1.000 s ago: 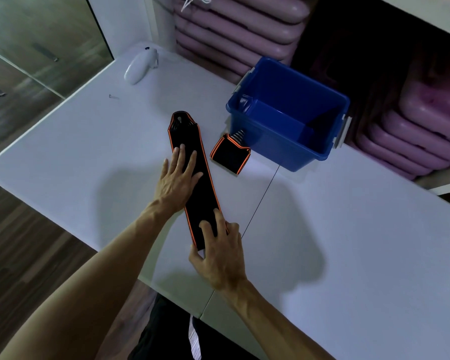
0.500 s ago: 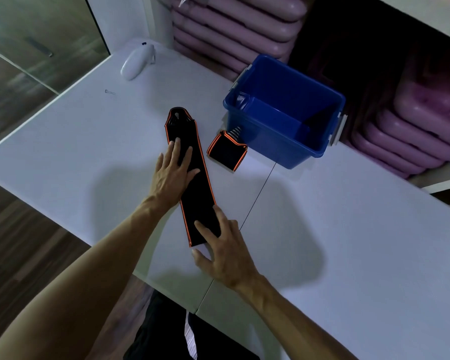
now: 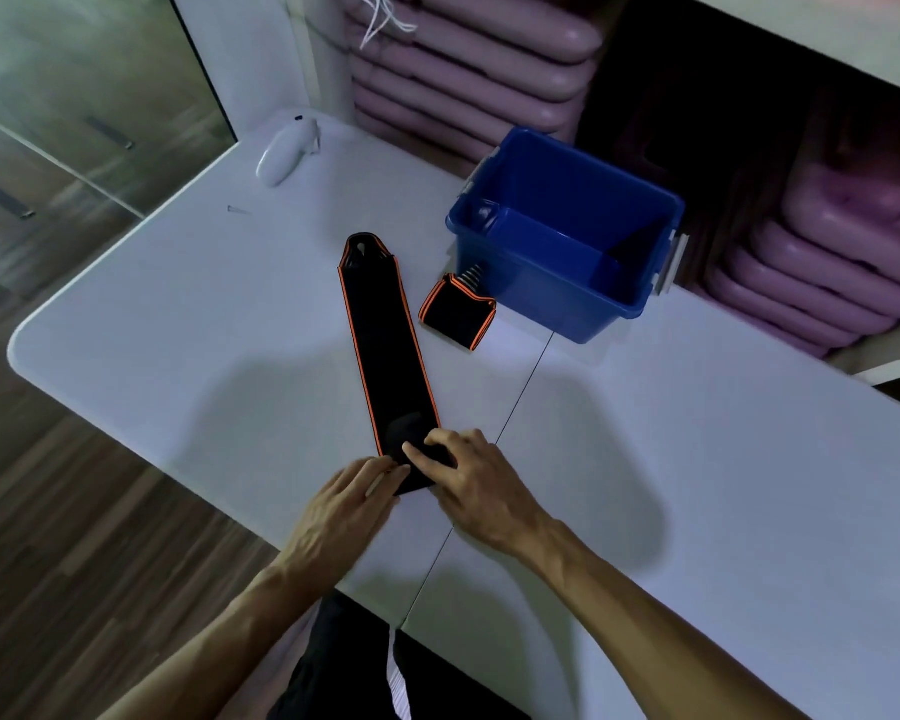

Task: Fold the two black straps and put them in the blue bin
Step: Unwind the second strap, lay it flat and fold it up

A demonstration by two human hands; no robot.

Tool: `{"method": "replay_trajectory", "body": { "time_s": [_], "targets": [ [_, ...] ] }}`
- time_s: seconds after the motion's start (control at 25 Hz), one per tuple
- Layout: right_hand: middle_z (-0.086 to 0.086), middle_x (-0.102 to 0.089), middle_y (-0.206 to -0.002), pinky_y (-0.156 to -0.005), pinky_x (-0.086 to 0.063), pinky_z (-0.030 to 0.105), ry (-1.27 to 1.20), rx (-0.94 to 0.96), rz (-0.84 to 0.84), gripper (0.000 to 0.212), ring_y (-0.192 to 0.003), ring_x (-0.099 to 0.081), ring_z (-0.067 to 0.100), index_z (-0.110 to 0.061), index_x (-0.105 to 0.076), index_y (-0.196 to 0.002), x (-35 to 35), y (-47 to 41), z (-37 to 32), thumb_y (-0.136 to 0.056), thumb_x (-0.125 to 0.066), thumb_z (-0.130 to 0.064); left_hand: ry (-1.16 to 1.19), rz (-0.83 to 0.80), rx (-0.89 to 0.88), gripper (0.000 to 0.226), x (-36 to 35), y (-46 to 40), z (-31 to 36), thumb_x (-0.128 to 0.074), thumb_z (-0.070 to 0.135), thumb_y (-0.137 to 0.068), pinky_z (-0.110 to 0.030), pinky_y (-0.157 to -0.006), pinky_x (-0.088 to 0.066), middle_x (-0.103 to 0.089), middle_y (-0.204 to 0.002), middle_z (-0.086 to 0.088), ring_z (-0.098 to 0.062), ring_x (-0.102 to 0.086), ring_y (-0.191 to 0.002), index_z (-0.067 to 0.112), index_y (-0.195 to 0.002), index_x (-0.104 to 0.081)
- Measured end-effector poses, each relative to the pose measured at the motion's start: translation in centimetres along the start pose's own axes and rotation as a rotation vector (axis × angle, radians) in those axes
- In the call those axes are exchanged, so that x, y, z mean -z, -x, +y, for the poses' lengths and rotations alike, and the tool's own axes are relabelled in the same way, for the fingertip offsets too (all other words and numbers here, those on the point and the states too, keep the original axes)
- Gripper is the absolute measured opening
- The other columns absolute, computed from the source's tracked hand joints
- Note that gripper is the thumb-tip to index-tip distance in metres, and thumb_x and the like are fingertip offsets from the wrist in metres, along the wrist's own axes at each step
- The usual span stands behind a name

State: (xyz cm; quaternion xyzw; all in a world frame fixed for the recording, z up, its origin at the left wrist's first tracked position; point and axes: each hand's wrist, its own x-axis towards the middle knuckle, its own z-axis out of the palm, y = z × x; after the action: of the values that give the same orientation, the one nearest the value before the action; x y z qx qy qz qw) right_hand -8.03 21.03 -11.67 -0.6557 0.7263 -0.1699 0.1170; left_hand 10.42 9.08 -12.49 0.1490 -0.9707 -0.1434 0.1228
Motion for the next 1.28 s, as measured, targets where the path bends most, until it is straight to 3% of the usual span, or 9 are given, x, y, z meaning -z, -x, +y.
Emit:
{"method": "replay_trajectory", "body": {
  "time_s": [0.12, 0.2, 0.32, 0.44, 0.52, 0.68, 0.92, 1.12, 1.28],
  "targets": [
    [0.007, -0.055, -0.138, -0.085, -0.051, 0.043, -0.011, 0.072, -0.007, 0.055, -0.114, -0.052, 0.028, -0.010, -0.049, -0.141, 0.8, 0.4, 1.3, -0.089, -0.065, -0.017, -0.049, 0.028, -0.032, 0.032, -0.3, -0.4, 0.1, -0.051, 0.020, -0.091, -0.034, -0.093, -0.047, -0.066, -0.111, -0.012, -0.028, -0.063, -0.109, 0.005, -0.115, -0.065],
    [0.008, -0.058, -0.136, -0.082, -0.053, 0.042, 0.020, 0.119, 0.022, 0.047, -0.111, -0.056, 0.027, -0.007, -0.053, -0.136, 0.5, 0.3, 1.9, -0.091, -0.065, -0.014, -0.038, 0.012, -0.011, 0.035, -0.4, -0.6, 0.2, -0.051, 0.024, -0.090, -0.037, -0.089, -0.054, -0.064, -0.116, -0.015, -0.029, -0.064, -0.109, 0.004, -0.116, -0.063],
    [0.010, -0.062, -0.131, -0.074, -0.053, 0.039, 0.079, 0.203, 0.040, 0.036, -0.102, -0.059, 0.028, -0.004, -0.057, -0.133, 0.5, 0.1, 2.1, -0.100, -0.051, -0.018, -0.023, -0.015, 0.044, 0.041, -0.3, -0.8, 0.3, -0.048, 0.033, -0.091, -0.032, -0.084, -0.057, -0.060, -0.121, -0.016, -0.027, -0.066, -0.102, 0.005, -0.118, -0.060],
    [0.009, -0.066, -0.125, -0.072, -0.051, 0.035, 0.093, 0.237, 0.049, 0.038, -0.095, -0.059, 0.026, -0.005, -0.061, -0.128, 1.2, -0.6, 2.2, -0.103, -0.039, -0.024, 0.005, 0.014, 0.084, 0.035, -0.4, -1.0, 0.6, -0.048, 0.027, -0.092, -0.032, -0.085, -0.056, -0.058, -0.119, -0.013, -0.025, -0.063, -0.103, 0.005, -0.116, -0.060],
    [0.009, -0.068, -0.118, -0.075, -0.053, 0.037, 0.027, 0.180, 0.037, 0.040, -0.095, -0.058, 0.025, -0.005, -0.064, -0.121, 1.6, -1.1, 1.8, -0.105, -0.036, -0.028, 0.090, 0.036, 0.137, 0.032, -0.1, -1.4, 0.9, -0.046, 0.025, -0.095, -0.030, -0.087, -0.052, -0.062, -0.114, -0.011, -0.025, -0.063, -0.101, 0.003, -0.115, -0.061],
    [0.007, -0.068, -0.107, -0.081, -0.050, 0.037, -0.269, -0.104, 0.015, 0.036, -0.098, -0.056, 0.022, -0.008, -0.062, -0.116, 2.6, -3.4, 0.4, -0.106, -0.034, -0.029, 0.214, 0.035, 0.283, 0.032, 1.6, -4.0, 0.1, -0.036, 0.031, -0.097, -0.025, -0.063, -0.037, -0.064, -0.091, -0.006, -0.025, -0.061, -0.072, 0.009, -0.109, -0.057],
    [0.006, -0.070, -0.096, -0.073, -0.056, 0.041, -0.464, -0.335, 0.002, 0.026, -0.087, -0.067, 0.020, -0.015, -0.058, -0.114, 2.7, -7.6, 0.6, -0.106, -0.040, -0.030, 0.357, 0.085, 0.451, 0.020, 1.7, -7.5, -1.9, -0.046, 0.017, -0.098, -0.025, -0.061, -0.031, -0.064, -0.087, -0.009, -0.020, -0.051, -0.067, 0.006, -0.106, -0.060],
    [0.000, -0.068, -0.098, -0.068, -0.048, 0.007, -0.577, -0.366, -0.009, 0.028, -0.083, -0.062, 0.002, -0.020, -0.053, -0.130, 2.9, -7.0, 1.2, -0.102, -0.051, -0.026, 0.350, 0.120, 0.517, 0.017, 1.0, -8.8, -2.2, -0.049, 0.012, -0.096, -0.026, -0.061, -0.031, -0.063, -0.085, -0.015, -0.019, -0.046, -0.063, 0.002, -0.102, -0.061],
    [-0.008, -0.060, -0.073, -0.057, -0.049, 0.014, -0.537, -0.365, 0.021, 0.027, -0.065, -0.060, 0.003, -0.018, -0.053, -0.128, 2.6, -7.5, 0.9, -0.100, -0.054, -0.018, 0.351, 0.155, 0.596, 0.018, 0.6, -8.5, -1.6, -0.048, 0.015, -0.097, -0.028, -0.062, -0.033, -0.062, -0.087, -0.014, -0.024, -0.052, -0.067, 0.004, -0.104, -0.061]
  ]
}}
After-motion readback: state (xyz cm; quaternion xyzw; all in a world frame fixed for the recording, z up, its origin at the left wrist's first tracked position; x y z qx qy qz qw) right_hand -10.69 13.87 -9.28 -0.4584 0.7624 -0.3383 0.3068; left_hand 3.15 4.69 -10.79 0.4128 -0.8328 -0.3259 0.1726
